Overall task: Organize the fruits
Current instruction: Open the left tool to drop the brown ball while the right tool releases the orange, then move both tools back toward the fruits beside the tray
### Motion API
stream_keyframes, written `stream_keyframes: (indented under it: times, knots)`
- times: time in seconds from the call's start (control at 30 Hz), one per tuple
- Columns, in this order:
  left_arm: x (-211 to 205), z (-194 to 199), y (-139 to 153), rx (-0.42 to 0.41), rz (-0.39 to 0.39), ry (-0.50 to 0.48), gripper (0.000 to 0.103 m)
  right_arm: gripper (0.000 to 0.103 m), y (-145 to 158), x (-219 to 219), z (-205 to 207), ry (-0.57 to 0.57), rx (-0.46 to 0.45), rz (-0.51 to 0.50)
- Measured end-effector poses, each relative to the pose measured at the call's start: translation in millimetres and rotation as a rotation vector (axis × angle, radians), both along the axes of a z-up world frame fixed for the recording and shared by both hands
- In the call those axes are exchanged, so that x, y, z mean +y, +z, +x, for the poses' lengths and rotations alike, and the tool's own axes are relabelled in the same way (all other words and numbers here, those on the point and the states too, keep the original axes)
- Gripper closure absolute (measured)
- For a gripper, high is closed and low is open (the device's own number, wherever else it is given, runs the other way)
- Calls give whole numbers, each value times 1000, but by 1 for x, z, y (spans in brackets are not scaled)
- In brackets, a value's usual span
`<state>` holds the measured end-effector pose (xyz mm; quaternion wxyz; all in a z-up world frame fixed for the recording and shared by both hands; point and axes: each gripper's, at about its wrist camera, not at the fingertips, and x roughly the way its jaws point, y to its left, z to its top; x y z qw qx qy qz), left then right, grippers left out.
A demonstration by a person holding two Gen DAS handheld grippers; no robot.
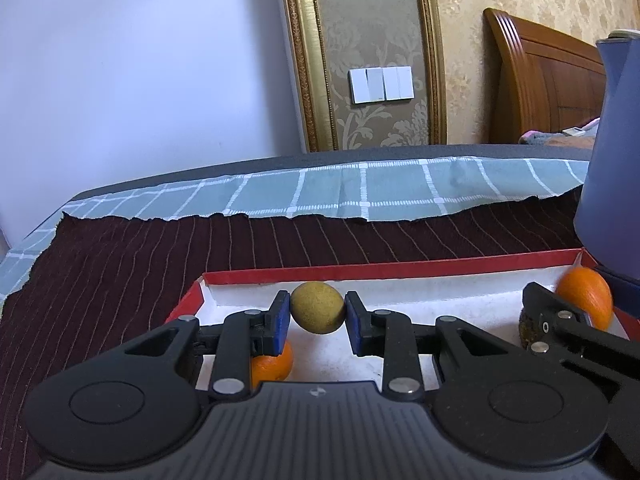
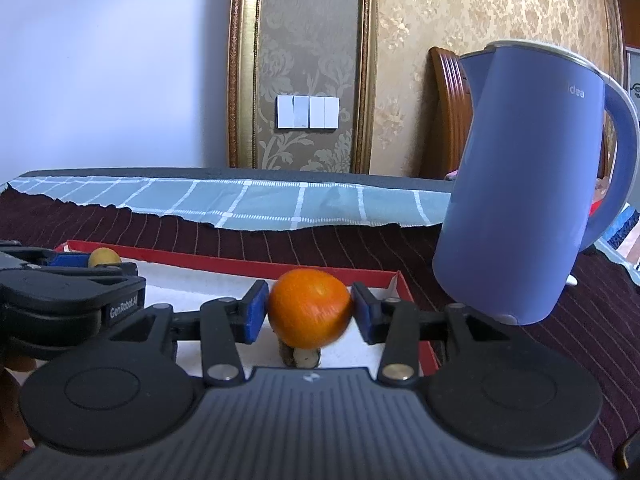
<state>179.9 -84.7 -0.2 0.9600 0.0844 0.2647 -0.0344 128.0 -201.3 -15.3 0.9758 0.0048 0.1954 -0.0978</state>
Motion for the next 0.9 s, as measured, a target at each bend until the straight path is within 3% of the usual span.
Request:
stream_keyframes:
  times: [0.1,0.17,0.3,0.33,0.37,0.43,0.57,0.9]
  knots:
    - [1,-1,1,-8,0,3,74,56,-1,0,0,-2,4,-1]
    - [1,-1,1,-10,2,3,74,48,-1,-1,-1,-2,-2,1]
    - [1,-1,1,-6,1,-2,71,48,-1,0,-4,0,-10,-16]
    - [1,-2,1,-7,3,-5,64,48,-1,0,-4,0,-11,-14]
    - [1,-3,1,-11,4,-5,47,46,-1,-1,-5,-2,-12,-13]
    - [1,-6,2,-40,13,2,28,43,-1,-2,-6,-8,-16,-10]
    - [-2,-15,6,-96,31,-2,27,39,0,-6,-9,-21,-28,2]
    - [8,-28,8,-88,42,14,27,23,5,-14,-27,-50,-96,43]
